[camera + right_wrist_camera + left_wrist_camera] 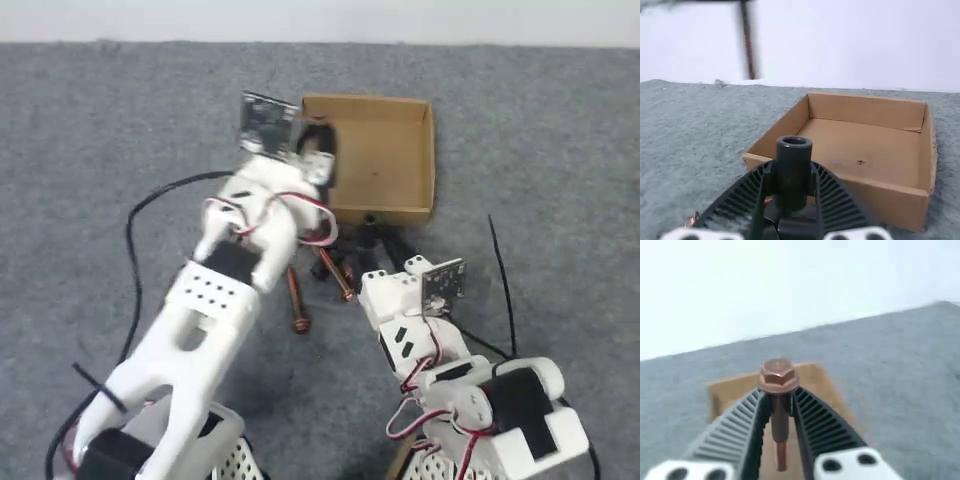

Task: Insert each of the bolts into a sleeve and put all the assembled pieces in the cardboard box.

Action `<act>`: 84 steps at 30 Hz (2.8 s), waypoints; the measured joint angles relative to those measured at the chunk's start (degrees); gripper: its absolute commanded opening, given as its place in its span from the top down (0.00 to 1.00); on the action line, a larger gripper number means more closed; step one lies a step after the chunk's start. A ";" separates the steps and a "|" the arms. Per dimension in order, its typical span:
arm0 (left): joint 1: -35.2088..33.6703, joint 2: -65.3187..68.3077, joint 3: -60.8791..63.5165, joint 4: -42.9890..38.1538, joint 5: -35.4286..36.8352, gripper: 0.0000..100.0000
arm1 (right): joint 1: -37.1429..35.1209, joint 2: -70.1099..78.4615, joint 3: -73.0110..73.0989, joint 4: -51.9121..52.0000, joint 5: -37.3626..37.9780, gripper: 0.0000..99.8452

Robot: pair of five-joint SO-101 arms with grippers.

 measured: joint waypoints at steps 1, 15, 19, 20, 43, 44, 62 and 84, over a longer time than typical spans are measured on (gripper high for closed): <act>1.58 0.00 0.00 0.00 0.00 0.99 | 0.09 0.00 0.00 0.00 0.00 0.99; 5.89 0.09 0.00 1.49 13.89 0.99 | -0.09 0.18 0.09 -2.55 0.00 0.99; 5.89 0.09 0.00 1.49 13.98 0.99 | -0.09 0.18 0.09 -3.08 0.00 0.99; 5.89 0.09 0.00 1.49 13.98 0.99 | -0.09 0.18 0.09 -3.08 0.00 0.99; 6.86 0.09 2.64 1.49 10.29 0.99 | -0.09 0.26 0.09 -3.08 0.00 0.99; 6.86 0.09 2.64 1.49 10.29 0.99 | -0.09 0.26 0.09 -3.08 0.00 0.99; 8.62 -3.78 5.01 8.88 10.20 0.99 | 0.88 1.58 0.09 -3.08 0.00 0.99; 9.14 2.90 5.10 9.05 10.64 0.84 | 2.46 1.58 0.09 -3.08 6.42 0.99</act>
